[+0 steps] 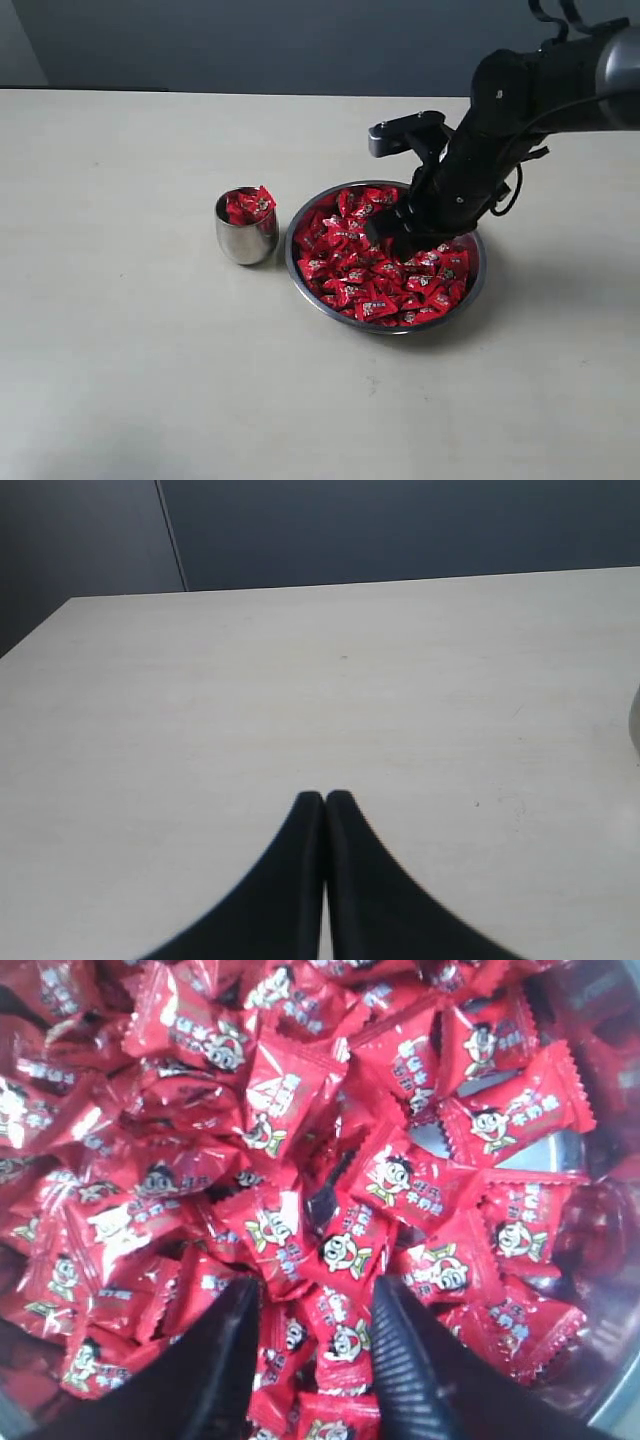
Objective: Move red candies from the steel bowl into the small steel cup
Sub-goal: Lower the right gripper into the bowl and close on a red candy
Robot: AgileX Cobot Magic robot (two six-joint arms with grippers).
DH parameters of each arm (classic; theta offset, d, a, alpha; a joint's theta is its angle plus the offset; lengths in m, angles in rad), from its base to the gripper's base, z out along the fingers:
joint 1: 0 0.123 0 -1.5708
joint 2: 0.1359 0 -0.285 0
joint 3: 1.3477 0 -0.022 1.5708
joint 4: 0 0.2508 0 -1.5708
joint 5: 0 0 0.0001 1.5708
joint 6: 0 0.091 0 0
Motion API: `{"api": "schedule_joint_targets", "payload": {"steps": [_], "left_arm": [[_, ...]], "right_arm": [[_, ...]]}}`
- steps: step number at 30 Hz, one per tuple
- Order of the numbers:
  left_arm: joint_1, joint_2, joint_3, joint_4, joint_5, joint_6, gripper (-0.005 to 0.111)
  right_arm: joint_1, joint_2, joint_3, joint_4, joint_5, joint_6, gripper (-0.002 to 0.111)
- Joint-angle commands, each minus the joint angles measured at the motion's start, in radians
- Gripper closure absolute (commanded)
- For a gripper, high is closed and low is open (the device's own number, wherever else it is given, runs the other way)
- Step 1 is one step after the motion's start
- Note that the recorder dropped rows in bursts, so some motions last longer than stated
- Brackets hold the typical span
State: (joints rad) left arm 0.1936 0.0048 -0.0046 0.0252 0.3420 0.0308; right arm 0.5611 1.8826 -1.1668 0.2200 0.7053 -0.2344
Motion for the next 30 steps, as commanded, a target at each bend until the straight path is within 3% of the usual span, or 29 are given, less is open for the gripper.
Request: {"api": "schedule_joint_targets", "payload": {"steps": [1,30], "left_arm": [[-0.007,-0.005,0.005,0.002,-0.008,-0.001,0.106],[-0.007,-0.005,0.005,0.002,-0.008,-0.001,0.106]], "right_arm": [[0.000,0.017,0.003,-0.012,-0.002,-0.010,0.071],[0.000,0.117,0.003,-0.065,-0.110,-0.006,0.071]]}}
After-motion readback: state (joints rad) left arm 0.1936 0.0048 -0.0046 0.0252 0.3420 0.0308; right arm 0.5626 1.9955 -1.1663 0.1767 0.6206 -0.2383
